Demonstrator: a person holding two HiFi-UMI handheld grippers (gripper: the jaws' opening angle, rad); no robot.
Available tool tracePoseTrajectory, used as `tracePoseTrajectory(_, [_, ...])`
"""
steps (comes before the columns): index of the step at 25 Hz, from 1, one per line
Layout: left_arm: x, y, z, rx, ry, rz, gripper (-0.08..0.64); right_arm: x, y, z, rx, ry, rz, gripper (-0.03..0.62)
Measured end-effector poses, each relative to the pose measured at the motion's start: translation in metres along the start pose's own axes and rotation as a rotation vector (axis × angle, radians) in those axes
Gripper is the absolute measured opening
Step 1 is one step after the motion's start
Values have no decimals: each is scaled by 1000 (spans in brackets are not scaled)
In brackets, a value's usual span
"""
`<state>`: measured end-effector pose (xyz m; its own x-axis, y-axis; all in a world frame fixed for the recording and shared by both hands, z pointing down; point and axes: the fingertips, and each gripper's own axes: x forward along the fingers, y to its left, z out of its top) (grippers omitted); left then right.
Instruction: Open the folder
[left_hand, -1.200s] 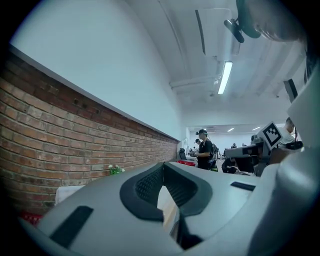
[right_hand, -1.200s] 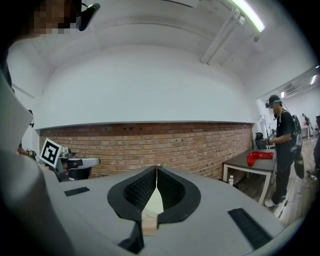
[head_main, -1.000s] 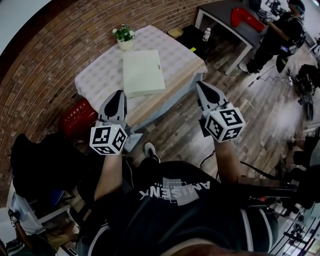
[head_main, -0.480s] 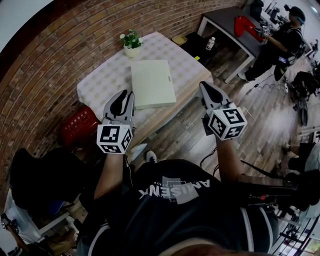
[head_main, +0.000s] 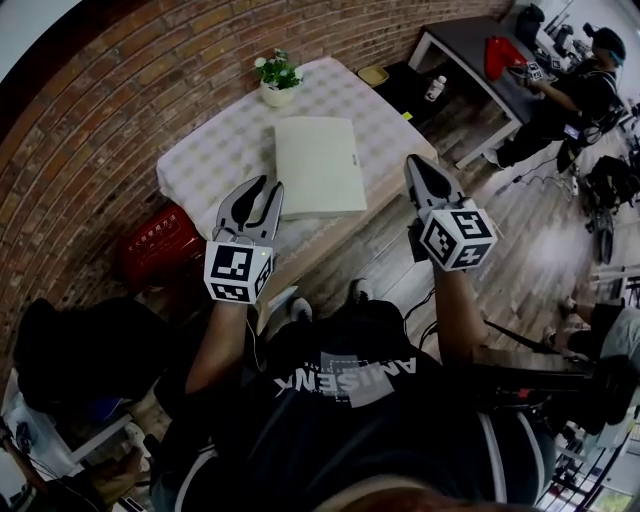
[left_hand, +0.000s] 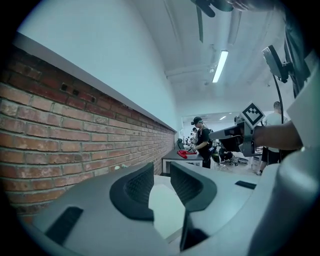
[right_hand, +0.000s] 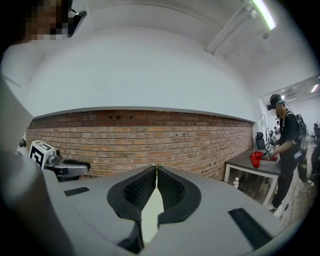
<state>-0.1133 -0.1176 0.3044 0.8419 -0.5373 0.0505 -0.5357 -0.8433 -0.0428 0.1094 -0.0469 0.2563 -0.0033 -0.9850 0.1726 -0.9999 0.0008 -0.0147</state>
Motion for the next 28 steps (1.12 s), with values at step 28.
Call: tracePoseTrajectory(28, [113, -1, -64, -9, 219, 180, 31, 204, -144, -70, 32, 163, 259, 43])
